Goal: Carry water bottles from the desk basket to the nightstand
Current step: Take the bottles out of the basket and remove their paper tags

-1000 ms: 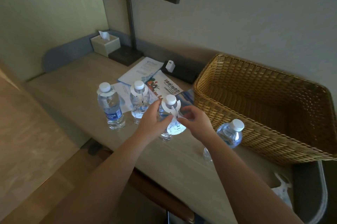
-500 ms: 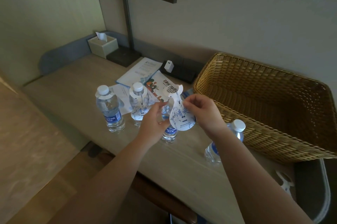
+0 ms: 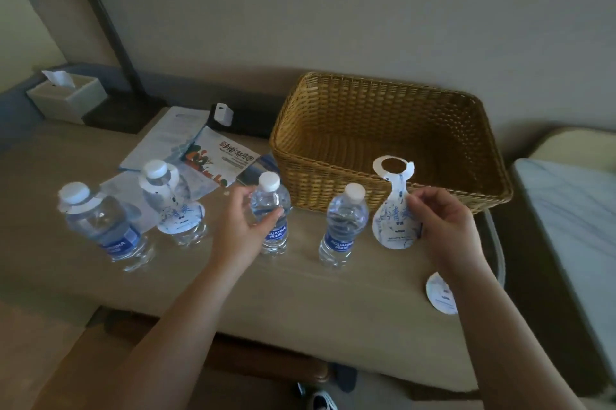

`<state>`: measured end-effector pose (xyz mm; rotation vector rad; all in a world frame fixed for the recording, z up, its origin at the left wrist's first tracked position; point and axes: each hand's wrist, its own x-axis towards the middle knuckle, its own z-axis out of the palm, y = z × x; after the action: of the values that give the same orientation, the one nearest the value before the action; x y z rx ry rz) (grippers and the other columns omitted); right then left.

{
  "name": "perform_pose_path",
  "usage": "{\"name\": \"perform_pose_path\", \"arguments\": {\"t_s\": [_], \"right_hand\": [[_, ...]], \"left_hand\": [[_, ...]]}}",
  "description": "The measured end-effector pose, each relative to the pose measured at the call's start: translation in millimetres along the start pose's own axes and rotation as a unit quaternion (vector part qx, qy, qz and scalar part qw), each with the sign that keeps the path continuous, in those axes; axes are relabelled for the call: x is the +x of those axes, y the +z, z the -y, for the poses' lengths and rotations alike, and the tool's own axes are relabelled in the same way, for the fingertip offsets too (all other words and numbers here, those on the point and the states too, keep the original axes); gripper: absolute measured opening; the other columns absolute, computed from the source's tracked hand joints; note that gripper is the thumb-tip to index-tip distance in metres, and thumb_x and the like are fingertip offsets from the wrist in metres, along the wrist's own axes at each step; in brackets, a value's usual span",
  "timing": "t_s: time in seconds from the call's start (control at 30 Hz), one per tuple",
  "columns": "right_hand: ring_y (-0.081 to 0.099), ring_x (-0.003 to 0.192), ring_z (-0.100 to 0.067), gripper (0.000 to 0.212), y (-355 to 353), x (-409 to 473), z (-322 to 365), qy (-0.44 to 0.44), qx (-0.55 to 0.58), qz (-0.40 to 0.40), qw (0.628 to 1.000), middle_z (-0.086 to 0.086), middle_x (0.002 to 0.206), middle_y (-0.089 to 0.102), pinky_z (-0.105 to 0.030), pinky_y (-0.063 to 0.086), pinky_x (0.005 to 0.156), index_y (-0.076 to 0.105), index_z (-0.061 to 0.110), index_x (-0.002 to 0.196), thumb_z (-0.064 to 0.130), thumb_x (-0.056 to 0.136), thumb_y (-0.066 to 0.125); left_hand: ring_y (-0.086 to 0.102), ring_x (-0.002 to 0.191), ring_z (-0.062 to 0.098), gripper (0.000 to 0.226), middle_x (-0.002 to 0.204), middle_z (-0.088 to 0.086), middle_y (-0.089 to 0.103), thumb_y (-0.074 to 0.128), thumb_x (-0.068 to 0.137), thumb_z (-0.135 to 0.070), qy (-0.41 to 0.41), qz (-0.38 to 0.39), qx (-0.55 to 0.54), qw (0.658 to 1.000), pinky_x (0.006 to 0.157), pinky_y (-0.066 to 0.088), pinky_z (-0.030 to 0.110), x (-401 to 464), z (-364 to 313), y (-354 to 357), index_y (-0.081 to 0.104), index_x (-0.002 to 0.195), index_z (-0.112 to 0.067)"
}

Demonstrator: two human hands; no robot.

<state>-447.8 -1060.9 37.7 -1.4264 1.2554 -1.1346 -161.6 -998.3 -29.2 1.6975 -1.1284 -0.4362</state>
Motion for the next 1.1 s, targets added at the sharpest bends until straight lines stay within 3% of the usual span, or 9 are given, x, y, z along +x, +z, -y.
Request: {"name": "perform_pose_path", "arguments": {"t_s": [0.13,0.23,0.37,0.43,0.57,0.67,0.83,1.03,1.1], "right_hand": [[0.067,0.072,-0.013,0.006,-46.3,-16.2,-59.8,0.109,-0.036,-0.068,0.991,-0.001,0.077,0.071,-0.027,0.053,0.06,0.069,0.018,0.083,0.02,0.088,0.067],[0.069,0.077,-0.019,0.005,-67.5,-27.1,-103.0,0.176,-0.059,-0.138,0.973,0.001,0.077,0.071,-0.023,0.051,0.056,0.07,0.019,0.08,0.019,0.085,0.069],[0.066,0.08,-0.017,0.006,-75.4,-28.7,-141.0,0.231,-0.087,-0.211,0.946,0.0,0.083,0.071,-0.029,0.051,0.064,0.069,0.023,0.078,0.021,0.083,0.071],[0.066,0.083,-0.019,0.003,-74.1,-23.7,-149.8,0.245,-0.103,-0.239,0.934,0.001,0.083,0.07,-0.033,0.053,0.069,0.07,0.022,0.081,0.022,0.083,0.071],[0.06,0.073,-0.014,0.008,-68.8,-18.4,-153.6,0.229,-0.165,-0.275,0.919,-0.005,0.088,0.071,-0.024,0.042,0.062,0.072,0.017,0.091,0.021,0.087,0.066],[0.061,0.082,-0.017,0.02,-66.4,-21.2,-152.6,0.214,-0.177,-0.268,0.922,-0.006,0.099,0.071,-0.028,0.045,0.071,0.07,0.013,0.106,0.021,0.091,0.061],[0.056,0.116,-0.027,0.034,-66.8,-31.0,-150.5,0.173,-0.23,-0.217,0.933,-0.01,0.127,0.06,-0.043,0.045,0.1,0.061,0.007,0.125,0.017,0.093,0.058],[0.053,0.12,-0.022,0.042,-68.3,-43.1,-141.5,0.154,-0.21,-0.187,0.947,-0.005,0.129,0.059,-0.039,0.046,0.1,0.057,0.012,0.13,0.018,0.09,0.064],[0.058,0.112,-0.017,0.04,-65.7,-48.2,-136.6,0.146,-0.188,-0.175,0.955,-0.001,0.121,0.063,-0.032,0.05,0.091,0.057,0.015,0.128,0.02,0.089,0.065]], "left_hand": [[0.048,0.091,-0.019,0.049,0.102,-0.033,0.047,0.077,0.075,-0.042,-0.007,0.029,0.004,1.0,0.072,0.033,0.012,1.4,-4.1,15.0,0.045,0.111,-0.037],[0.043,0.091,-0.03,0.049,0.101,-0.038,0.046,0.078,0.075,-0.037,-0.01,0.037,-0.013,0.999,0.073,0.034,0.012,2.9,-6.2,25.4,0.045,0.111,-0.036],[0.042,0.093,-0.032,0.05,0.104,-0.041,0.043,0.079,0.076,-0.033,-0.014,0.029,-0.022,0.999,0.074,0.032,0.008,0.7,-8.2,31.5,0.044,0.112,-0.037],[0.044,0.094,-0.03,0.05,0.107,-0.039,0.044,0.08,0.077,-0.029,-0.008,0.02,-0.027,0.999,0.074,0.032,0.004,-1.0,-8.6,32.5,0.044,0.112,-0.035],[0.051,0.096,-0.013,0.05,0.108,-0.032,0.047,0.08,0.077,-0.027,0.007,0.012,-0.018,1.0,0.073,0.033,0.003,-0.9,-10.0,32.6,0.045,0.112,-0.033],[0.051,0.103,0.002,0.05,0.115,-0.019,0.05,0.079,0.077,-0.029,0.007,0.018,-0.01,1.0,0.076,0.032,0.008,-0.6,-9.8,32.1,0.044,0.113,-0.033],[0.052,0.106,0.006,0.051,0.119,-0.018,0.048,0.078,0.078,-0.031,-0.002,0.015,-0.012,1.0,0.078,0.034,0.014,-2.0,-10.8,32.4,0.043,0.114,-0.034],[0.052,0.108,0.005,0.052,0.12,-0.018,0.049,0.077,0.078,-0.033,-0.012,0.013,-0.005,1.0,0.073,0.033,0.01,-4.0,-11.6,33.0,0.043,0.117,-0.035],[0.052,0.109,0.006,0.052,0.123,-0.018,0.049,0.077,0.079,-0.034,-0.014,0.015,-0.006,1.0,0.073,0.034,0.011,-5.0,-11.0,33.7,0.042,0.118,-0.036]]}}
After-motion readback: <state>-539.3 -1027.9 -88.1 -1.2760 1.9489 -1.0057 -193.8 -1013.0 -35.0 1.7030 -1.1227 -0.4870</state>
